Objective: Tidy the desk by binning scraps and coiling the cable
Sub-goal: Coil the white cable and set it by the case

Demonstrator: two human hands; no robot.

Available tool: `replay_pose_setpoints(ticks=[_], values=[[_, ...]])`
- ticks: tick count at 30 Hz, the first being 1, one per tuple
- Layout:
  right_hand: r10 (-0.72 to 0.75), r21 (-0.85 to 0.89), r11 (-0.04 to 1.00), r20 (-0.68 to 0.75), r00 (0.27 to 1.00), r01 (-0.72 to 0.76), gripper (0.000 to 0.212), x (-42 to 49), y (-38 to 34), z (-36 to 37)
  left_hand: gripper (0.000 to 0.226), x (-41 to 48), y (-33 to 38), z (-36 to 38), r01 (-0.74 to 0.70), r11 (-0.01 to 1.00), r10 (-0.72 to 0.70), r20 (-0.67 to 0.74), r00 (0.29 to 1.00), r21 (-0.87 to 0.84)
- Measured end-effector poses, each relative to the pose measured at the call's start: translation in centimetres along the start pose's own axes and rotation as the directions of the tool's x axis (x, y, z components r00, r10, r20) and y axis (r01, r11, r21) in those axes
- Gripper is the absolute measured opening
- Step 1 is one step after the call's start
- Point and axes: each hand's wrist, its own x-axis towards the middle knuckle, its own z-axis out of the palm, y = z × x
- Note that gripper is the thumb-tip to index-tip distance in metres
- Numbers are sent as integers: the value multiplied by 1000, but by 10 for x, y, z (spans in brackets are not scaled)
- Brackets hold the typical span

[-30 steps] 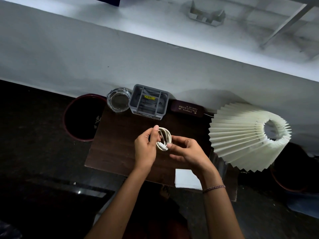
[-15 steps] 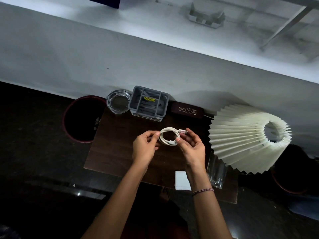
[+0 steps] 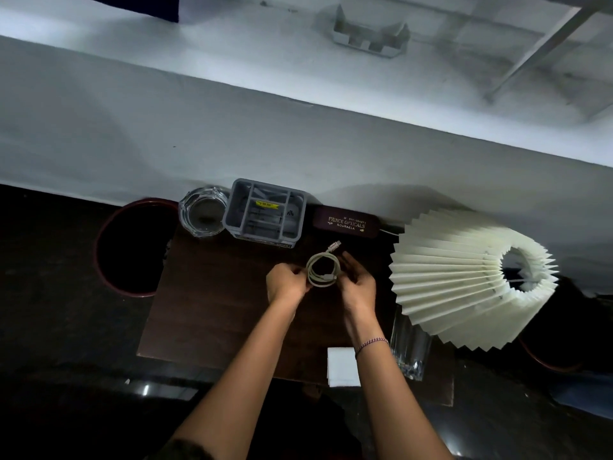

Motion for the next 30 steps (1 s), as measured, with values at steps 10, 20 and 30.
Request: replay_pose_setpoints(ticks=[10, 20, 30], values=[[-29, -110, 994, -120, 992, 16, 44, 39, 5, 3, 21, 29, 17, 19, -1, 995, -2, 25, 1000, 101], [-61, -199, 979, -118, 991, 37, 41, 47, 13, 1, 24, 36, 15, 23, 17, 995, -20, 30, 999, 99], [-103, -350, 934, -72, 992, 71, 42, 48, 13, -1, 27, 32, 12, 22, -36, 974, 35, 8, 999, 224]])
